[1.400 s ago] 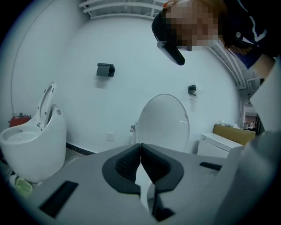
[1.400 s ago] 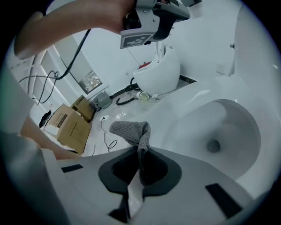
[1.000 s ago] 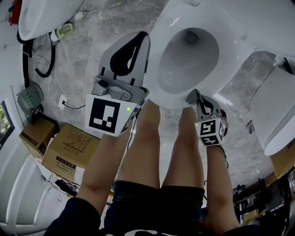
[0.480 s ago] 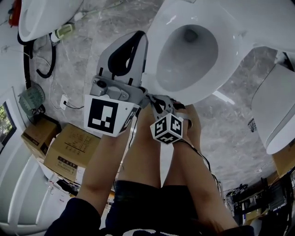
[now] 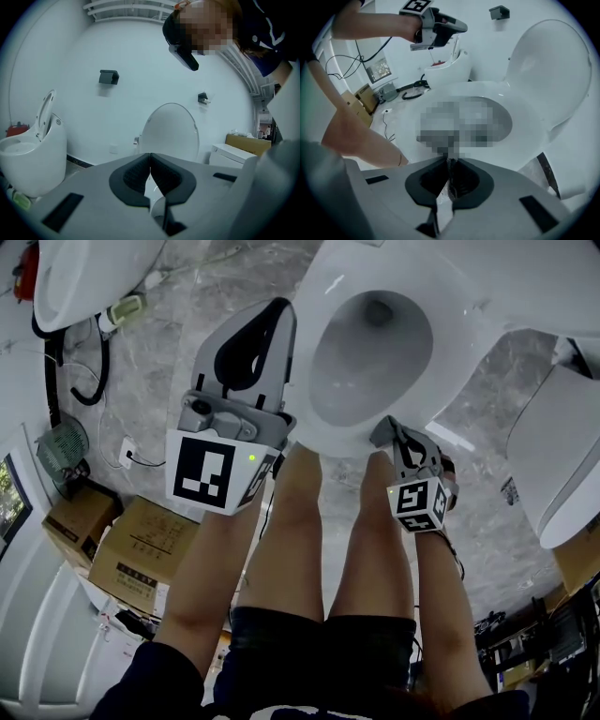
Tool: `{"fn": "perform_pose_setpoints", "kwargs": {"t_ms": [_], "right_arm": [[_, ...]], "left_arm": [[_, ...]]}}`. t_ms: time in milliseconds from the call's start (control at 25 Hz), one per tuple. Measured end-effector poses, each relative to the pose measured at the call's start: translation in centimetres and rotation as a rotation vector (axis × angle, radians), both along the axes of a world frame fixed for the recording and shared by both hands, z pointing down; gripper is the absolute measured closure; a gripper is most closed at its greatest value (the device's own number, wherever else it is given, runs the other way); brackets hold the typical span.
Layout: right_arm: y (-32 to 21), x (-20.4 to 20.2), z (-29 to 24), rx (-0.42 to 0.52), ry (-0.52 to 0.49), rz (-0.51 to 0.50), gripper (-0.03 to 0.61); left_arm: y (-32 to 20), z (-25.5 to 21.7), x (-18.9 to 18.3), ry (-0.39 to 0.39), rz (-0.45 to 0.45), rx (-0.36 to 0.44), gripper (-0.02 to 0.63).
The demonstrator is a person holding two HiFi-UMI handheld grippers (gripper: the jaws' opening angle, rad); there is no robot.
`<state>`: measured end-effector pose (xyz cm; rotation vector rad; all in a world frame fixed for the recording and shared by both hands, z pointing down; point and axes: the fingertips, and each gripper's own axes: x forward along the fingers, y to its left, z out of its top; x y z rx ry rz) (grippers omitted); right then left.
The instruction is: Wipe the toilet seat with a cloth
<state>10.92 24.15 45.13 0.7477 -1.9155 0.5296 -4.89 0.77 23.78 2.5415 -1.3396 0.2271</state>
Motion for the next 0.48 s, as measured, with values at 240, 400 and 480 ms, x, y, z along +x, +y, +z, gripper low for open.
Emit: {"fn": "perform_pose_setpoints", "kwargs": {"t_ms": [240,400,480], "right_arm": [[3.3,-9.4,0.0,-0.045,-0.158,-0.118,0.543],[3.8,-17.1,-0.5,-0.049,-0.262,-0.237,0.543],[3.8,-18.5,-0.8,-0.042,-0.277,-0.291,0.543]], "left_arm": [[0.1,0.0,0.3,-0.010,0.008,-0.003,0.594],[0.3,0.3,0.4,-0.012,0.000,-0.013,0.594],[0.4,0.3,0.8,-0.014,0.006,-0.015,0.594]]}}
